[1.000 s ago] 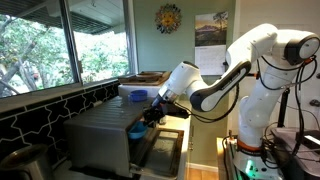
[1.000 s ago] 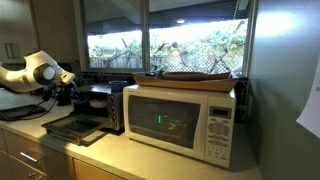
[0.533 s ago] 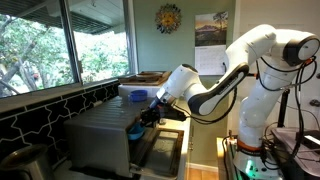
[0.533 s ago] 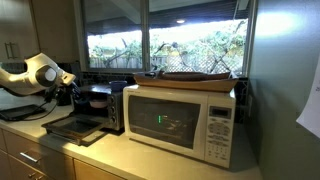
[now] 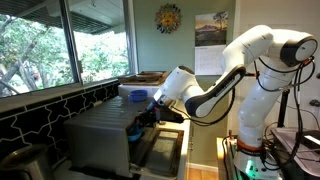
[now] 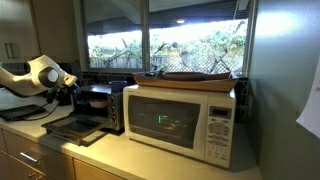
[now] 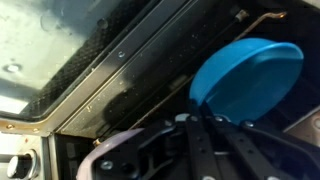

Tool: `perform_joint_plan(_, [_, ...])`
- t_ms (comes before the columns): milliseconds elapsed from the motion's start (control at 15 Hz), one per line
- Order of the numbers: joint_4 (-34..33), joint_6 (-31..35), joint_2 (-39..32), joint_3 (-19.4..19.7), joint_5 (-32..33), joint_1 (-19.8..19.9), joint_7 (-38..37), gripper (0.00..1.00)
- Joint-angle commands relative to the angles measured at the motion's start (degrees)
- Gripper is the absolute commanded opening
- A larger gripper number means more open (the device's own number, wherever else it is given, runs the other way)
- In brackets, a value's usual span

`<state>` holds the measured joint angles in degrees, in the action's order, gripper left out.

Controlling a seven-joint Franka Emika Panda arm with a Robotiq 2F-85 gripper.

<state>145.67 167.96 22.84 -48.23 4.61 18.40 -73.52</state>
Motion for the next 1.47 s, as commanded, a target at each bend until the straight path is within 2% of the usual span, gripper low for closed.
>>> perform_joint_plan(0, [-1.4,-0.6,-0.7,-4.0,1.1,4.0,-3.5,0.01])
perform_joint_plan(400, [-1.4,0.5,0.8,-7.3,0.6,7.3,-7.6,0.01])
perform_joint_plan(467, [-1.5,0.7,1.0,-7.7,0.7,7.6,-7.9,0.10])
perform_joint_plan(533, [-1.4,1.0,1.2,-8.1,0.6,7.9,-8.3,0.30])
perform_joint_plan(1000, [0.9,7.5,5.9,-10.4,0.2,10.5,-13.0,0.76])
perform_joint_plan(1067, [2.0,3.0,2.9,-9.3,0.0,7.4,-10.3,0.83])
perform_joint_plan(1133, [2.6,3.2,3.0,-9.5,0.0,7.4,-10.4,0.66])
perform_joint_plan(1267, [2.9,3.0,2.9,-9.5,0.0,7.3,-10.3,0.82])
perform_joint_plan(1400, [2.9,3.0,2.8,-9.5,0.0,7.3,-10.3,0.83])
